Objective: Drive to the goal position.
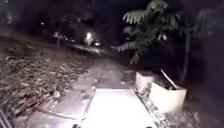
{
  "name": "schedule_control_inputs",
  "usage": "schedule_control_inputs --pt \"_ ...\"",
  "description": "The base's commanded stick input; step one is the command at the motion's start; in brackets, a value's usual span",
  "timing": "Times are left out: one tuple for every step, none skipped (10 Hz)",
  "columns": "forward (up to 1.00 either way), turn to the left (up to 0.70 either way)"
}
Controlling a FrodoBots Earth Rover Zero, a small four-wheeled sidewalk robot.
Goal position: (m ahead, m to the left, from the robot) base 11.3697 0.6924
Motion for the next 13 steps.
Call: schedule_control_inputs --pt "0.45 0.00" --pt "0.45 0.00" --pt "0.45 0.00" --pt "0.45 0.00" --pt "0.00 0.00" --pt "0.00 0.00" --pt "0.00 0.00" --pt "0.00 0.00" --pt "0.00 0.00" --pt "0.00 0.00" --pt "0.00 0.00" --pt "0.00 0.00" --pt "0.00 0.00"
